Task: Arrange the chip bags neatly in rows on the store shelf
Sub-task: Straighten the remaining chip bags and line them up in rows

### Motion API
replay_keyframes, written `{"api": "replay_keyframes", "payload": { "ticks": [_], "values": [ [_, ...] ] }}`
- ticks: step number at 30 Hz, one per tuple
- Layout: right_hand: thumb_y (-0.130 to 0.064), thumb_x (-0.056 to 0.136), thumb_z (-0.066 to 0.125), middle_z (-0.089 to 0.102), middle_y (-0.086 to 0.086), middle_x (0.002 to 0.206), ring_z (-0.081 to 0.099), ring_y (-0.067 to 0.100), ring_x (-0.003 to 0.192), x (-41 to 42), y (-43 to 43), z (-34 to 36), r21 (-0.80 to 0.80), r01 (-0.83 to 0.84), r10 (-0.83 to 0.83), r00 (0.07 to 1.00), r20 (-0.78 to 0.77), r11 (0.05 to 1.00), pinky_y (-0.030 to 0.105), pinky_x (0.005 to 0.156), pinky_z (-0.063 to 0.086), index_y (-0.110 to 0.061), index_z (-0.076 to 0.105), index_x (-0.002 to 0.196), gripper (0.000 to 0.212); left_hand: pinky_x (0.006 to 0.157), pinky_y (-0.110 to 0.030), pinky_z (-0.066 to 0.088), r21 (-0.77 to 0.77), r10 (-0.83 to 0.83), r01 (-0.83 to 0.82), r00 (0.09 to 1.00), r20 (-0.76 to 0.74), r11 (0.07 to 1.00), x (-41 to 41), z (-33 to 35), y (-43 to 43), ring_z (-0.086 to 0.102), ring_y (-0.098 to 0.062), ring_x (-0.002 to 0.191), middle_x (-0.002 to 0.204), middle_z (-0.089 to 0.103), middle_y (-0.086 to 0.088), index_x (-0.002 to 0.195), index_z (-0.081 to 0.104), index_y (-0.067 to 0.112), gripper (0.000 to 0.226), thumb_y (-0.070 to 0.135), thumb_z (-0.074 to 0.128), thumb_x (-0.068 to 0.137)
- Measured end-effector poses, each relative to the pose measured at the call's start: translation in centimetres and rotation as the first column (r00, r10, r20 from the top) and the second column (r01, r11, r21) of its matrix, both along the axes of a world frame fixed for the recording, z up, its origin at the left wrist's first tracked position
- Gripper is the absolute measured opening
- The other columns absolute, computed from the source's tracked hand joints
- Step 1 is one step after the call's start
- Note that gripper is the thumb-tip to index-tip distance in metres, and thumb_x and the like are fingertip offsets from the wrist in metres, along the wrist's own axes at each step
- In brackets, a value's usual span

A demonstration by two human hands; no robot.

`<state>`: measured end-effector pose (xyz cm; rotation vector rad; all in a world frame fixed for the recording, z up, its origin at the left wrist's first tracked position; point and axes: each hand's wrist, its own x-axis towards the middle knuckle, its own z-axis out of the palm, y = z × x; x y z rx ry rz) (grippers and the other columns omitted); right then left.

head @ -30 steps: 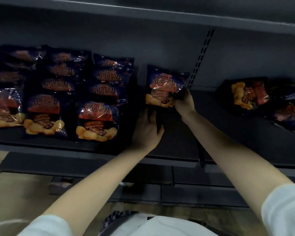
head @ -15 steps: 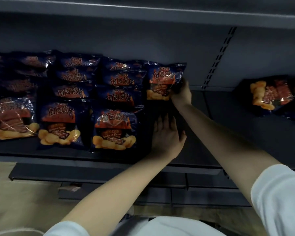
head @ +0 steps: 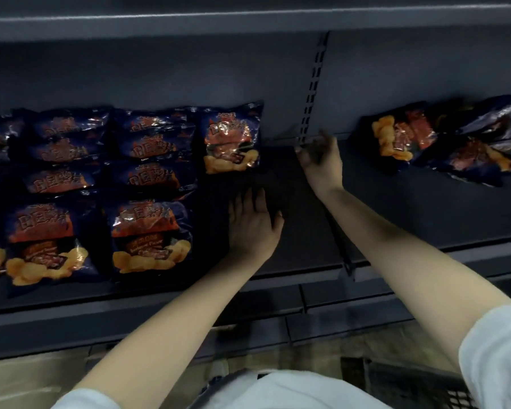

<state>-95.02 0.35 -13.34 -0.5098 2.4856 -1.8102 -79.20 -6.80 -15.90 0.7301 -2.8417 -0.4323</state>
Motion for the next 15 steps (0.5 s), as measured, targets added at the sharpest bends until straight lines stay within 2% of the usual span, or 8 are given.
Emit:
{"api": "replay_keyframes", "payload": {
  "ticks": [3,5,8,10,13,15],
  "values": [
    [-0.03,0.087,0.065,0.048,0.004,0.133,0.047,0.014,0.121,-1.1,4.2,0.5,0.003,0.084,-0.084,0.996,-0.016,0.996,0.022,0.095,0.038,-0.018,0.035,0.139,0.061,0.116,-0.045,0.012,0.027,-0.028,0.03,0.998,-0.061,0.999,-2.0,0.4,1.2,0.022,-0.03,0.14,0.15,0.03,-0.013,0.145,0.026,0.011,0.059,0.04,0.038,0.095],
    [-0.031,0.087,0.065,0.049,0.004,0.13,0.049,0.014,0.117,-1.7,6.9,0.7,0.032,0.136,-0.135,0.99,-0.043,0.99,0.021,0.09,0.038,-0.017,0.039,0.136,0.058,0.116,-0.045,0.014,0.01,-0.065,0.067,0.994,-0.09,0.998,-3.7,0.9,2.6,0.026,-0.03,0.138,0.146,0.036,-0.014,0.144,0.028,0.01,0.059,0.039,0.04,0.094],
    [-0.033,0.087,0.065,0.05,0.004,0.128,0.05,0.015,0.115,-2.5,10.7,0.9,0.067,0.189,-0.185,0.98,-0.069,0.98,0.024,0.091,0.039,-0.016,0.042,0.132,0.053,0.113,-0.045,0.021,-0.031,-0.144,0.141,0.98,-0.139,0.989,-6.5,1.7,5.0,0.037,-0.032,0.13,0.138,0.045,-0.016,0.142,0.032,0.009,0.059,0.039,0.043,0.093],
    [-0.032,0.088,0.064,0.05,0.004,0.127,0.05,0.016,0.114,-2.8,13.3,1.0,0.082,0.215,-0.207,0.974,-0.091,0.973,0.024,0.092,0.039,-0.016,0.045,0.128,0.047,0.111,-0.047,0.026,-0.042,-0.203,0.198,0.964,-0.173,0.979,-8.5,2.1,6.9,0.04,-0.032,0.128,0.138,0.046,-0.017,0.142,0.033,0.008,0.059,0.038,0.045,0.092],
    [-0.028,0.087,0.065,0.05,0.006,0.126,0.048,0.014,0.113,-3.0,17.1,0.9,0.086,0.251,-0.238,0.961,-0.14,0.964,0.015,0.088,0.035,-0.013,0.049,0.125,0.044,0.109,-0.046,0.028,-0.065,-0.304,0.297,0.927,-0.221,0.953,-11.6,2.6,9.8,0.039,-0.03,0.13,0.141,0.043,-0.015,0.14,0.036,0.008,0.057,0.035,0.047,0.091],
    [-0.026,0.087,0.066,0.051,0.007,0.124,0.049,0.017,0.114,-3.1,19.7,1.1,0.095,0.289,-0.269,0.945,-0.184,0.953,0.018,0.091,0.038,-0.011,0.051,0.124,0.043,0.107,-0.046,0.031,-0.076,-0.378,0.372,0.885,-0.271,0.925,-13.7,3.1,11.9,0.04,-0.03,0.129,0.14,0.044,-0.013,0.138,0.04,0.009,0.055,0.033,0.05,0.09]
  ]
}}
